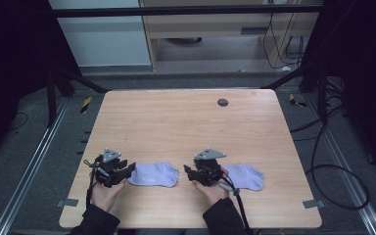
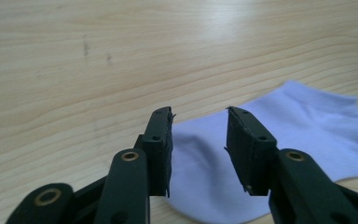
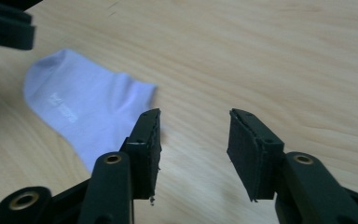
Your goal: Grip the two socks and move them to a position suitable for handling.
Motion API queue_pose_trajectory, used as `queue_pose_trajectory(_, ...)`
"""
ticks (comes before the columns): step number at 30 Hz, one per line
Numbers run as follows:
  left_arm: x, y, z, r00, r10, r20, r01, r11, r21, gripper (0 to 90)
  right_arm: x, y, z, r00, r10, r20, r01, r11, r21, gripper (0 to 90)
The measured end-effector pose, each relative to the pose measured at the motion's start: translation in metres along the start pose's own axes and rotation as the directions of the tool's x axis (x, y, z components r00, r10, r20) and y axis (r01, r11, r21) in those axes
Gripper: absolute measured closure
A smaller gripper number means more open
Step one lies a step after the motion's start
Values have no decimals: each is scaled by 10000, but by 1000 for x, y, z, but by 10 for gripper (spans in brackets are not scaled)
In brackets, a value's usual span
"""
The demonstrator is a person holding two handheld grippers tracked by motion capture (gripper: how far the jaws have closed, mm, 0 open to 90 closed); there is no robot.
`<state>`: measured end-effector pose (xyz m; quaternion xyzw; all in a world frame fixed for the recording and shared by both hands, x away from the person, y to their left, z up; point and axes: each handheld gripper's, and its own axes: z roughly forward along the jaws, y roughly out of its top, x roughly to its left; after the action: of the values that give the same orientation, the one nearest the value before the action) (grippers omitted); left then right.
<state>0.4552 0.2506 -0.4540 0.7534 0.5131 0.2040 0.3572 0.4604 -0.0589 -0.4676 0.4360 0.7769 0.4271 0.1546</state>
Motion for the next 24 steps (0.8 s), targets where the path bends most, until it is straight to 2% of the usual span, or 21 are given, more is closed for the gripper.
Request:
queue_pose_trajectory(3,-14,5,0,9989,258,396,-254,9996,-96,570,-19,3,-17,9988,88,472,-81,9999,-143,510)
queue_pose_trajectory(5,-27,8,3,9969,363,699,-350,9992,-192,555,-32,2,-28,9979,205,610,-193,9996,-193,492)
queue_pose_trajectory(10,-57,17,13,9906,780,1124,-763,9969,-196,534,-67,-14,-60,9937,364,1062,-330,9989,-333,463)
queue_pose_trajectory(11,-64,19,16,9887,872,1217,-853,9961,-205,534,-70,-16,-63,9930,407,1111,-376,9988,-304,461)
queue_pose_trajectory(15,-91,24,29,9802,1243,1544,-1236,9922,-142,531,-93,-31,-81,9872,631,1465,-607,9979,-205,461)
queue_pose_trajectory(16,-102,26,33,9765,1385,1649,-1386,9903,-110,531,-97,-34,-84,9862,641,1529,-621,9979,-178,462)
queue_pose_trajectory(17,-107,27,36,9737,1488,1725,-1495,9887,-93,530,-103,-38,-90,9847,663,1612,-653,9978,-116,461)
queue_pose_trajectory(20,-127,30,45,9650,1803,1905,-1826,9832,-54,530,-113,-46,-99,9820,647,1773,-660,9978,18,459)
queue_pose_trajectory(24,-149,33,58,9538,2069,2178,-2143,9767,107,534,-127,-56,-110,9775,860,1927,-892,9960,78,466)
